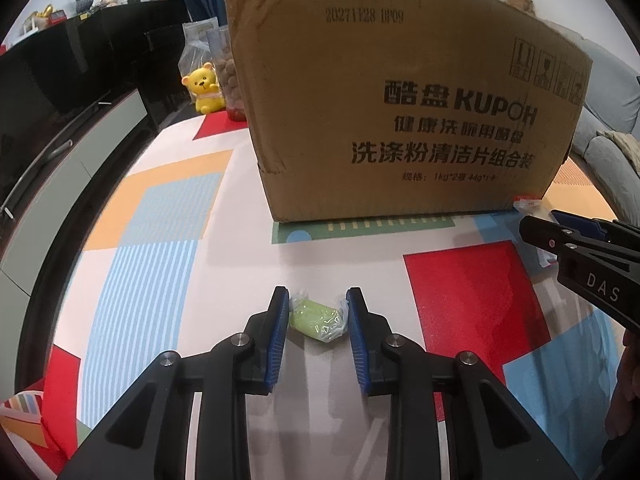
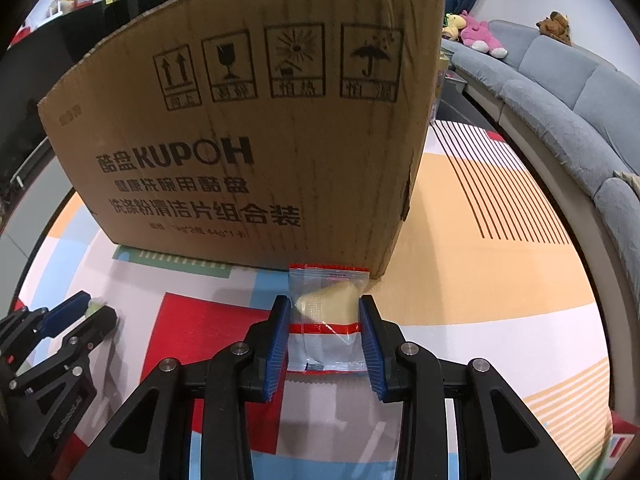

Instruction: Organize snacks

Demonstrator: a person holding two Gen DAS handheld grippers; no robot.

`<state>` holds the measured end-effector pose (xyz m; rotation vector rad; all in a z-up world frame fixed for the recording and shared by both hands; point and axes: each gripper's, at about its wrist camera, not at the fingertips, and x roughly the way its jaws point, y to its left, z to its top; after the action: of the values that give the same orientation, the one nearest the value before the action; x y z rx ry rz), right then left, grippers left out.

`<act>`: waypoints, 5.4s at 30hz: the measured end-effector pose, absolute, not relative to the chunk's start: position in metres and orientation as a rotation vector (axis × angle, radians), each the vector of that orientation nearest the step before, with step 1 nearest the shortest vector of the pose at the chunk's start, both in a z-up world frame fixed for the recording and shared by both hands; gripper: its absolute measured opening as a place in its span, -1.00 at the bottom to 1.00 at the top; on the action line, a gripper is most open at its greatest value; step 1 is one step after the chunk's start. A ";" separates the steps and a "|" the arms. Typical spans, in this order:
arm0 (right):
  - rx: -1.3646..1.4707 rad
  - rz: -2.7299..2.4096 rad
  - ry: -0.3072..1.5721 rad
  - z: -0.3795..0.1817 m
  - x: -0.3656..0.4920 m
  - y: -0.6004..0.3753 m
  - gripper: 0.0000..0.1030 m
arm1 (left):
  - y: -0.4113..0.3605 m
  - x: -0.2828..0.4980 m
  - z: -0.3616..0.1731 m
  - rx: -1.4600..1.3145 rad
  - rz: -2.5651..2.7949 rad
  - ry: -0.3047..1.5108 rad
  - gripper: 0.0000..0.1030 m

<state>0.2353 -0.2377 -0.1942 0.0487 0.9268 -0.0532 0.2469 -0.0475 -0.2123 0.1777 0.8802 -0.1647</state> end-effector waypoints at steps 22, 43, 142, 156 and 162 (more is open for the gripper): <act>0.030 -0.043 0.820 -0.135 0.194 -0.227 -0.31 | -0.047 0.206 -0.164 0.163 -0.149 0.804 -0.43; 0.029 -0.026 0.719 -0.068 0.183 -0.222 -0.31 | -0.049 0.178 -0.103 0.146 -0.133 0.737 -0.43; 0.018 0.006 0.636 -0.015 0.295 -0.241 0.47 | -0.086 0.315 -0.026 0.144 -0.143 0.656 0.36; 0.018 -0.030 0.581 0.014 0.260 -0.242 0.66 | -0.078 0.281 0.000 0.134 -0.114 0.612 0.68; 0.022 -0.042 0.560 0.024 0.243 -0.242 0.76 | -0.075 0.262 0.013 0.137 -0.106 0.584 0.73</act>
<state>0.2431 -0.2417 0.0242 0.0221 0.5601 -0.0417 0.2622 -0.0749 0.0129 0.1367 0.5843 -0.1062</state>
